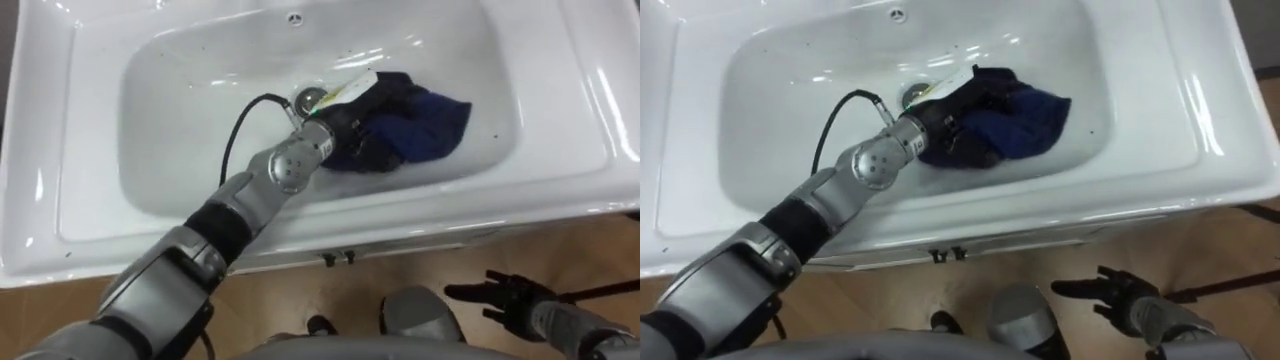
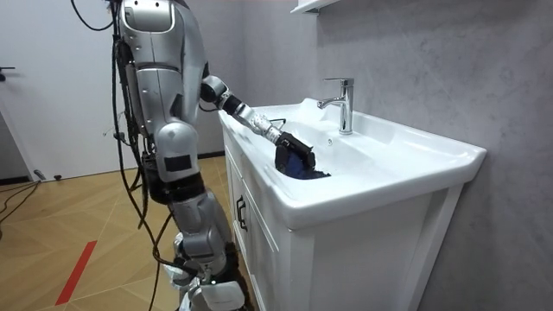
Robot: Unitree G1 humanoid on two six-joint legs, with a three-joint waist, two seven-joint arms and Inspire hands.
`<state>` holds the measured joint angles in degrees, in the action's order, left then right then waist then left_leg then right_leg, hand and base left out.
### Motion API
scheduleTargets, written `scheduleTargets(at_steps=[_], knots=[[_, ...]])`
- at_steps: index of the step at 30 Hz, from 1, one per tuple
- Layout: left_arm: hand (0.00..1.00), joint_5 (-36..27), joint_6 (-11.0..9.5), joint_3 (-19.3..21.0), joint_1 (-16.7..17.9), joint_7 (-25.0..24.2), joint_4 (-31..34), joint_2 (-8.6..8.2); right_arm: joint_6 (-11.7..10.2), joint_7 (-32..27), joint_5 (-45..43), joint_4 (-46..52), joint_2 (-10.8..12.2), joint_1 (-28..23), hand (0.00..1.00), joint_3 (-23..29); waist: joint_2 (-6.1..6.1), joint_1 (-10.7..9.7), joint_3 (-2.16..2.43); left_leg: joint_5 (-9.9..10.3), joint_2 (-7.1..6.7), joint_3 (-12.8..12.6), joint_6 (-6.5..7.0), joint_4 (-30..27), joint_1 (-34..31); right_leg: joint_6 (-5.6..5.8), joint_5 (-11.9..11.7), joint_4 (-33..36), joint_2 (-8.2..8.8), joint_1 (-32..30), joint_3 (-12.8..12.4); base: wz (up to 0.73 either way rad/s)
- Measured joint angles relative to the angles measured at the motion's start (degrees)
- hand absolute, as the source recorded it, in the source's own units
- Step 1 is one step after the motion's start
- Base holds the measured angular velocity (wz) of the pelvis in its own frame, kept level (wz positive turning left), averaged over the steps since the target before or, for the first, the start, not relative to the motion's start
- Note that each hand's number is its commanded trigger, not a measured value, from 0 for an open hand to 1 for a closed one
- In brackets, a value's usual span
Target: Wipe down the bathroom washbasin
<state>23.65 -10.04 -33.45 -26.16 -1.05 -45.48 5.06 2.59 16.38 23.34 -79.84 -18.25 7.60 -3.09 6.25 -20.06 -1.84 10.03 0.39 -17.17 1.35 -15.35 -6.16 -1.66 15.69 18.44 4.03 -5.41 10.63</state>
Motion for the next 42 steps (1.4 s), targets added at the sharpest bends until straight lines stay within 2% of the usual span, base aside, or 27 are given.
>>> scheduleTargets(at_steps=[1, 2, 3, 4, 6, 7, 10, 13, 15, 16, 17, 20, 22, 23, 25, 32, 40, 42], knots=[[1.00, 0.68, 0.00, 0.24, 0.35, 0.25, -0.41, 0.42, 0.01, -0.03, 0.07, 0.10, -0.01, -0.36, 0.00, 0.08, 0.30, 0.09, 0.17, 0.11, 0.00, 0.02, -0.16, 0.19, 0.58, -0.06, -0.03, -0.33, -0.09, 0.49, -0.33, -0.25], [1.00, 1.84, 0.00, 1.44, 1.27, 0.63, -1.50, 0.89, 0.16, 0.01, -0.14, 0.03, 0.00, -0.99, 0.00, 0.79, 0.88, 0.17, 0.54, 0.10, 0.05, 0.03, -0.16, 0.77, 1.59, -0.19, -0.11, -0.94, -0.36, 1.38, -0.80, -0.20], [1.00, 3.44, 0.00, 3.84, 2.28, 0.87, -2.67, 1.21, 0.74, -0.01, -1.45, 0.00, 0.04, -1.51, 0.00, 1.96, 1.20, 0.34, 0.67, 0.10, 0.08, 0.03, -0.16, 0.98, 2.55, -0.30, -0.04, -0.85, -0.44, 2.06, -1.10, -0.18], [1.00, 4.63, 0.03, 4.94, 2.78, 0.95, -2.98, 1.47, 1.00, -0.01, -2.03, 0.04, 0.02, -1.89, 0.00, 2.45, 1.28, 0.54, 0.67, 0.10, 0.12, 0.02, -0.17, 0.97, 2.93, -0.39, 0.01, -0.84, -0.44, 2.37, -1.19, -0.21], [1.00, 9.08, 0.06, 7.64, 4.68, 2.03, -3.07, 3.41, 1.68, -0.34, -4.22, -0.04, -0.21, -3.08, 0.00, 4.29, 1.51, 1.69, 0.76, -0.03, 0.30, 0.04, -0.34, 1.64, 4.06, -0.67, -0.02, -0.77, -0.71, 2.87, -1.41, -0.19], [1.00, 10.56, 0.07, 8.44, 5.19, 2.38, -3.15, 3.74, 1.97, -0.39, -4.66, -0.09, -0.26, -3.35, 0.00, 4.61, 1.53, 1.75, 0.75, -0.13, 0.28, 0.06, -0.51, 2.12, 4.63, -0.71, 0.00, -0.78, -0.76, 3.20, -1.29, 0.00], [1.00, 16.49, 0.11, 12.44, 7.77, 5.56, -3.45, 5.64, 2.83, -1.04, -8.78, -0.17, -0.30, -3.84, 0.00, 7.97, 2.11, 2.65, 1.03, -0.17, 0.47, 0.15, -0.58, 2.85, 5.02, -0.93, 0.05, -0.71, -1.09, 3.10, -1.26, -0.02], [1.00, 22.46, 0.55, 14.54, 10.90, 9.18, -3.44, 8.80, 3.57, -1.41, -11.64, -0.23, -0.45, -4.51, 0.00, 10.29, 2.64, 3.11, 1.46, -0.36, 0.48, 0.27, -0.89, 3.37, 5.82, -1.00, 0.02, -0.68, -1.19, 3.63, -1.28, 0.00], [1.00, 28.09, 2.28, 16.43, 13.57, 12.90, -3.44, 11.10, 3.87, -1.63, -14.12, -0.21, -0.45, -4.96, 0.00, 11.30, 2.88, 3.74, 1.66, -0.57, 0.45, 0.07, -1.21, 4.06, 7.07, -1.09, 0.07, -0.64, -1.38, 4.28, -1.99, -0.14], [1.00, 28.94, 2.80, 16.90, 14.04, 13.83, -3.44, 11.48, 3.99, -1.94, -14.70, -0.21, -0.45, -5.05, 0.00, 11.39, 2.95, 4.32, 1.71, -0.57, 0.49, 0.06, -1.21, 4.11, 7.32, -1.15, 0.04, -0.61, -1.50, 4.30, -2.44, -0.32], [1.00, 30.66, 3.57, 18.00, 14.96, 15.50, -3.44, 11.70, 4.61, -2.71, -15.00, -0.22, -0.39, -5.25, 0.00, 11.57, 3.05, 5.45, 1.80, -0.58, 0.65, 0.10, -1.22, 4.17, 7.65, -1.35, -0.08, -0.72, -1.70, 4.39, -2.93, -0.26], [1.00, 34.10, 4.15, 19.25, 17.27, 19.41, -2.66, 11.70, 5.31, -3.67, -14.91, -0.20, -0.19, -5.71, 0.00, 12.65, 2.99, 6.21, 1.98, -0.68, 0.96, 0.11, -1.38, 4.16, 7.78, -1.67, -0.29, -0.98, -2.08, 4.44, -3.23, -0.12], [1.00, 36.00, 4.84, 19.22, 18.25, 20.81, -2.34, 11.69, 5.73, -4.24, -14.87, -0.21, -0.15, -5.77, 0.00, 13.43, 2.89, 6.20, 2.37, -0.85, 1.09, 0.12, -1.63, 4.16, 7.77, -1.91, -0.44, -1.20, -2.26, 4.44, -3.34, -0.07], [1.00, 37.08, 5.16, 19.22, 18.84, 21.38, -2.34, 11.69, 5.75, -4.72, -14.85, -0.20, -0.13, -5.94, 0.00, 13.51, 2.94, 6.21, 2.82, -0.93, 1.29, 0.12, -1.75, 4.19, 7.75, -2.16, -0.68, -1.66, -2.53, 4.57, -3.49, -0.09], [1.00, 37.27, 5.93, 19.23, 19.68, 22.27, -2.19, 11.64, 5.81, -5.22, -14.77, -0.05, -0.07, -6.05, 0.00, 13.75, 3.00, 6.26, 3.02, -0.97, 1.55, 0.13, -1.82, 4.16, 7.89, -2.45, -0.87, -1.84, -2.83, 4.75, -3.67, -0.10], [1.00, 40.00, 9.42, 18.79, 21.38, 24.66, -2.21, 11.06, 5.63, -5.82, -13.50, 0.40, 0.39, -5.52, 0.00, 13.98, 3.14, 6.42, 3.01, -1.76, 2.16, 0.91, -3.04, 4.85, 8.94, -3.38, -1.26, -2.79, -3.62, 5.77, -3.99, -0.04], [1.00, 41.01, 13.01, 16.49, 20.73, 26.12, -2.19, 9.90, 3.65, -5.71, -8.92, 2.05, 0.89, -5.24, 0.00, 11.71, 3.02, 6.37, 2.82, -1.78, 2.17, 2.18, -3.08, 4.78, 8.48, -3.55, -1.06, -2.72, -3.62, 5.55, -3.62, 0.03], [1.00, 40.84, 14.94, 15.18, 20.36, 25.14, -0.80, 9.62, 3.67, -5.57, -8.94, 2.09, 0.93, -5.23, 0.00, 9.57, 2.75, 6.37, 2.60, -1.78, 2.13, 2.46, -3.08, 4.76, 8.31, -3.54, -1.05, -2.66, -3.53, 5.51, -3.25, 0.10]])
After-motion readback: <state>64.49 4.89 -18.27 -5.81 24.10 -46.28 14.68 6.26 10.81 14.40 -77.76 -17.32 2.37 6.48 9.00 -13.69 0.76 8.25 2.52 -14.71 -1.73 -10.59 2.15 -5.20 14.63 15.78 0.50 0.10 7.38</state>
